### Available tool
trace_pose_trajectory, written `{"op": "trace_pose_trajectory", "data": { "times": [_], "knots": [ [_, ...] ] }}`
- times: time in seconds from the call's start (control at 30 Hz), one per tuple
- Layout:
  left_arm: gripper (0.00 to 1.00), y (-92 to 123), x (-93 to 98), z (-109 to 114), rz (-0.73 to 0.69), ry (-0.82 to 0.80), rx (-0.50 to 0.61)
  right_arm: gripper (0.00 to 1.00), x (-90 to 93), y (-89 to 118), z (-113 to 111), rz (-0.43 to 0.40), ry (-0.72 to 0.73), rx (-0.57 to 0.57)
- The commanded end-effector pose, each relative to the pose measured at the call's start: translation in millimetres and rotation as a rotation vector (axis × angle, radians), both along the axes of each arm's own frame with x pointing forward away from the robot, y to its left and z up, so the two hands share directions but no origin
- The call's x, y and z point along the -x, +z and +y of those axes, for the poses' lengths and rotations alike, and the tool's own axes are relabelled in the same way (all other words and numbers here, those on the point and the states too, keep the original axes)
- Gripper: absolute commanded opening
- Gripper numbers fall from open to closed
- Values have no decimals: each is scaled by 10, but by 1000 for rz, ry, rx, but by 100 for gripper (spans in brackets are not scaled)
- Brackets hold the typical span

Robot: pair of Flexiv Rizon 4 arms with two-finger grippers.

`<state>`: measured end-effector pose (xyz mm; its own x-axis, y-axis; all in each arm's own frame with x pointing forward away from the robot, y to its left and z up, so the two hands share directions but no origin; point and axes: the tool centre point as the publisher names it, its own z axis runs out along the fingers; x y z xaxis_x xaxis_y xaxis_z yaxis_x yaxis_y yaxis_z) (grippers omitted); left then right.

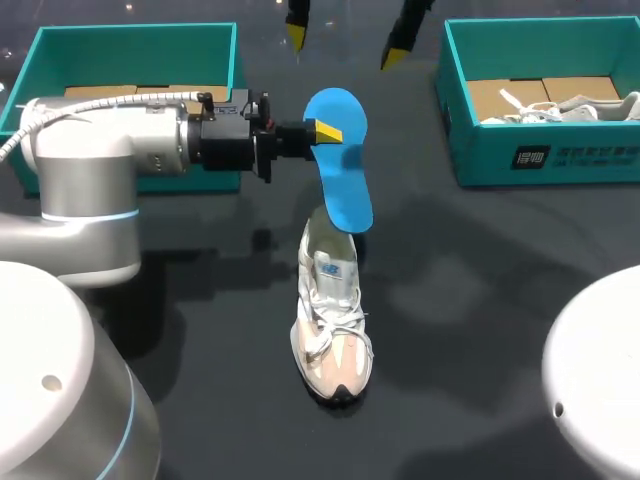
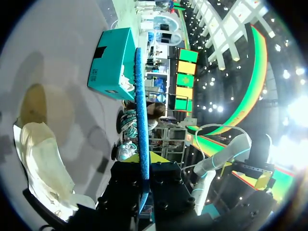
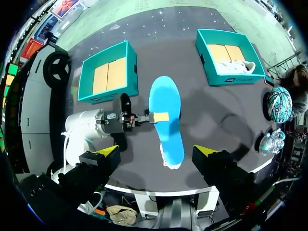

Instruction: Take the shoe out of the shoebox, open the shoe tongue, remove and reinsert the insole, then place the shoe into the shoebox

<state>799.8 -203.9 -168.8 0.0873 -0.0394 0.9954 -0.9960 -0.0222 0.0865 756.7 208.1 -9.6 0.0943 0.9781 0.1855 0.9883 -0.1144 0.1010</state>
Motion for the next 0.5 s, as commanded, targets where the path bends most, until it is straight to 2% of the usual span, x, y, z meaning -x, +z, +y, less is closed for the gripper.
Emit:
{"op": "trace_pose_trajectory", "data": {
  "times": [0.03, 0.2, 0.5],
  "knots": [
    [0, -1, 9, 1, 0, 1, -1, 100, 10, -25, 134, 23, -24, 266],
    [0, -1, 9, 1, 0, 1, -1, 100, 49, -54, 201, 8, -27, 237],
    [0, -1, 9, 1, 0, 1, -1, 100, 70, -96, 74, -18, -24, 45]
  ]
}}
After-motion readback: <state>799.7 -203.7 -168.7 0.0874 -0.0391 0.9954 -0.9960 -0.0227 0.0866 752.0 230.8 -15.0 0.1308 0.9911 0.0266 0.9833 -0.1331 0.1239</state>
